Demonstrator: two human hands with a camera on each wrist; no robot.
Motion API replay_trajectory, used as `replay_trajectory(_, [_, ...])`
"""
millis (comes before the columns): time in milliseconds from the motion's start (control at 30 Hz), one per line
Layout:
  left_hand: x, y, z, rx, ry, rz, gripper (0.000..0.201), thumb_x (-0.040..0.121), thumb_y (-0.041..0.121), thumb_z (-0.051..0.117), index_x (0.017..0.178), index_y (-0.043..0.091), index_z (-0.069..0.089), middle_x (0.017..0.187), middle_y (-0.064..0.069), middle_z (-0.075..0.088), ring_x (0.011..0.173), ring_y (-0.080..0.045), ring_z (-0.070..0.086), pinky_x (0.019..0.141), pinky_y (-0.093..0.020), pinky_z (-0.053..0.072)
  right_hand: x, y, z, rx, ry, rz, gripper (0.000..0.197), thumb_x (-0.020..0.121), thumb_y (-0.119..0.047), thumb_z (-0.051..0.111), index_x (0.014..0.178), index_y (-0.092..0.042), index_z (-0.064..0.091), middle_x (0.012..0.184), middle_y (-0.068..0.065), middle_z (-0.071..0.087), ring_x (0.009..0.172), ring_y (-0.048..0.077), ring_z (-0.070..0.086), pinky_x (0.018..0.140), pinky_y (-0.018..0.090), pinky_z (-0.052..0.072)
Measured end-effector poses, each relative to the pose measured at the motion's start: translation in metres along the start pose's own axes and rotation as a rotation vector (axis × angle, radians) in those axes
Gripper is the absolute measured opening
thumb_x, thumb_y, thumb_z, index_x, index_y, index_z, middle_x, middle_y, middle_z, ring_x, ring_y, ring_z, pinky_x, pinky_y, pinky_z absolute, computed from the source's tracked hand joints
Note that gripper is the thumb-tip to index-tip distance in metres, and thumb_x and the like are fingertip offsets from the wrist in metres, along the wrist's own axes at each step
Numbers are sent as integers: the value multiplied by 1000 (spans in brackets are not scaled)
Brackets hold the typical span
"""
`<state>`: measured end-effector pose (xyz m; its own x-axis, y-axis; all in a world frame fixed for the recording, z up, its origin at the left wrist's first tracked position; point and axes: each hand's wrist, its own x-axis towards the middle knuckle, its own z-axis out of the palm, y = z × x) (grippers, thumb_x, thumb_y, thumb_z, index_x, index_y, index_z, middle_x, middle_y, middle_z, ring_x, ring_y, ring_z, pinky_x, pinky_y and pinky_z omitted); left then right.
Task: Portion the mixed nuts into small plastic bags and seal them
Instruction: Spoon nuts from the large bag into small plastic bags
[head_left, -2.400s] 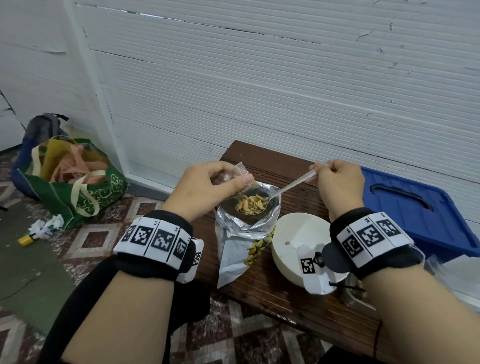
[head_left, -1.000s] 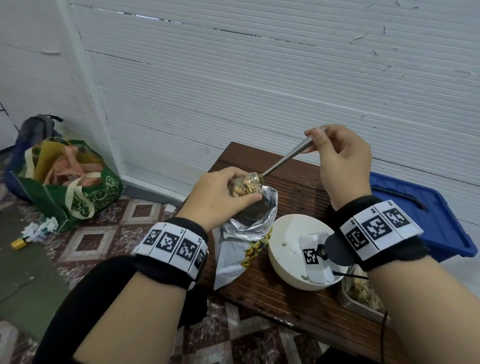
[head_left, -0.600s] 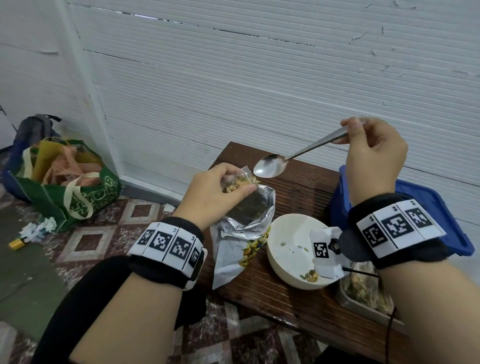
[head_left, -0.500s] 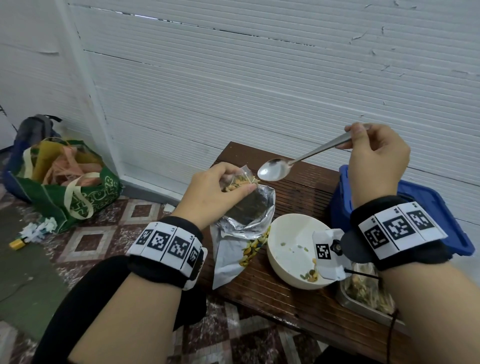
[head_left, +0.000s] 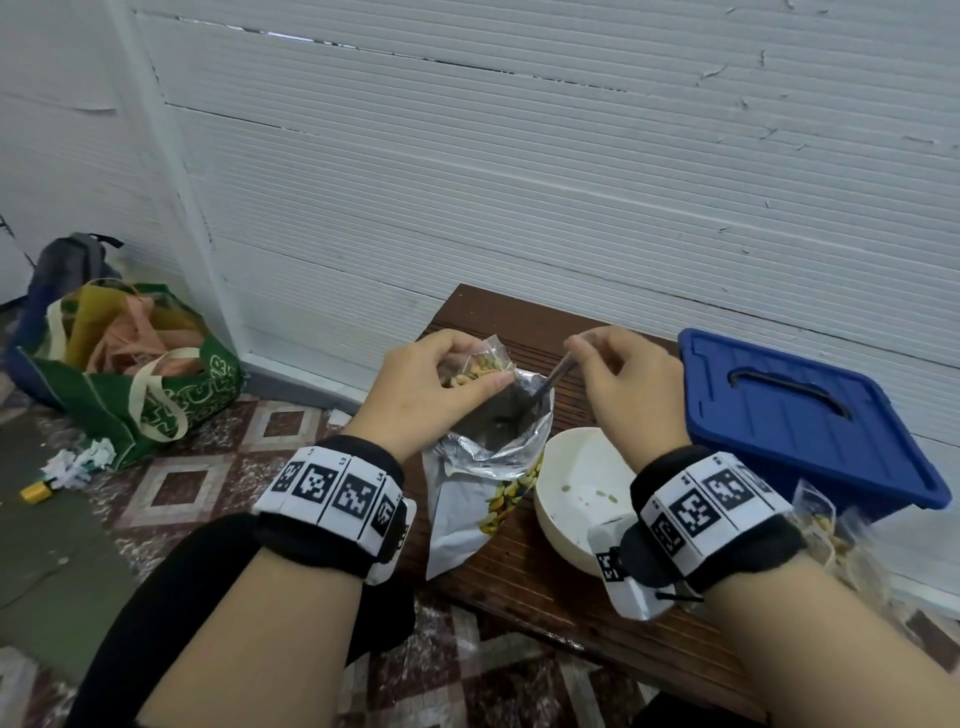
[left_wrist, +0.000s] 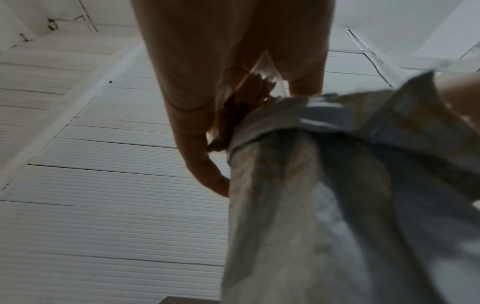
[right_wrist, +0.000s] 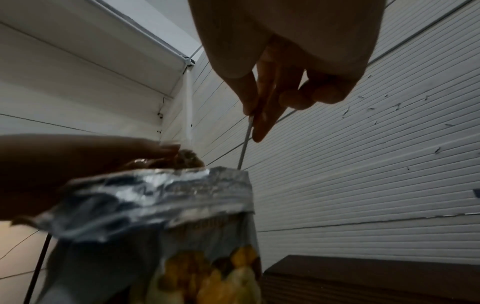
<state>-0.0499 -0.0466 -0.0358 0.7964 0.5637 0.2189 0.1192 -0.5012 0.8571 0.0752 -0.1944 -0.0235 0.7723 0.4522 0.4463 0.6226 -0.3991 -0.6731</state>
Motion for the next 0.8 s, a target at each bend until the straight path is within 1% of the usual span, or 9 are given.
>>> replay_trajectory(67, [0, 0, 0, -8, 1, 7, 32, 76, 43, 75, 102, 29, 63, 100, 11, 66, 92, 5, 58, 74, -1, 44, -2, 1, 5, -24, -55, 3, 15, 93, -30, 59, 88, -21, 70, 73, -8, 65, 78, 16, 61, 88, 41, 47])
replay_trajectory(100, [0, 1, 1, -12, 2, 9, 31, 76, 43, 76, 101, 29, 63, 100, 11, 66, 92, 5, 58, 74, -1, 44, -3, 1, 8, -34, -85, 11, 15, 93, -31, 58, 88, -22, 69, 72, -8, 65, 78, 16, 61, 89, 42, 47])
replay_trajectory(200, [0, 1, 1, -23, 5, 10, 31, 75, 42, 76, 100, 29, 64, 99, 13, 66, 91, 6, 59, 74, -1, 44, -4, 1, 14, -72, -169, 29, 12, 93, -31, 58, 86, -27, 67, 70, -12, 61, 76, 13, 61, 85, 41, 49])
replay_trajectory(267, [0, 2, 1, -21, 3, 14, 30, 75, 42, 76, 100, 30, 63, 97, 15, 65, 89, 8, 57, 72, 1, 43, -5, 1, 16, -77, -187, 30, 13, 93, -27, 58, 89, -23, 69, 70, -8, 63, 75, 16, 63, 83, 41, 50])
replay_trajectory(333, [0, 2, 2, -21, 4, 17, 30, 75, 43, 76, 100, 31, 63, 97, 17, 63, 90, 10, 57, 73, 1, 43, -3, 1, 19, -70, -173, 35, 13, 93, -23, 58, 90, -19, 70, 71, -4, 65, 74, 18, 63, 83, 41, 50])
replay_trajectory(467, [2, 4, 3, -56, 14, 12, 26, 75, 40, 78, 95, 35, 62, 96, 19, 63, 87, 15, 56, 73, 1, 42, 2, 3, 21, -65, -117, 41, 12, 93, -20, 58, 91, -17, 70, 66, -10, 59, 74, 20, 62, 86, 41, 49])
replay_trajectory(567, [5, 4, 6, -93, 15, 13, 26, 75, 37, 78, 94, 36, 60, 93, 22, 61, 83, 19, 55, 73, 1, 42, 5, 3, 20, -50, -90, 43, 14, 93, -22, 59, 93, -16, 71, 68, -7, 59, 76, 20, 62, 85, 39, 49])
replay_trajectory(667, [7, 0, 9, -102, 25, 22, 29, 76, 37, 78, 100, 30, 64, 97, 20, 64, 90, 16, 57, 78, -2, 44, 8, 5, 19, -53, -108, 60, 15, 92, -26, 59, 92, -19, 72, 69, -10, 59, 80, 19, 62, 89, 41, 47])
replay_trajectory(800, [6, 3, 10, -144, 71, 49, 38, 77, 37, 76, 111, 23, 66, 104, 15, 67, 97, 11, 59, 83, -7, 46, 9, 10, 19, -39, -60, 68, 14, 91, -32, 60, 90, -25, 72, 79, -7, 69, 89, 22, 64, 92, 47, 46])
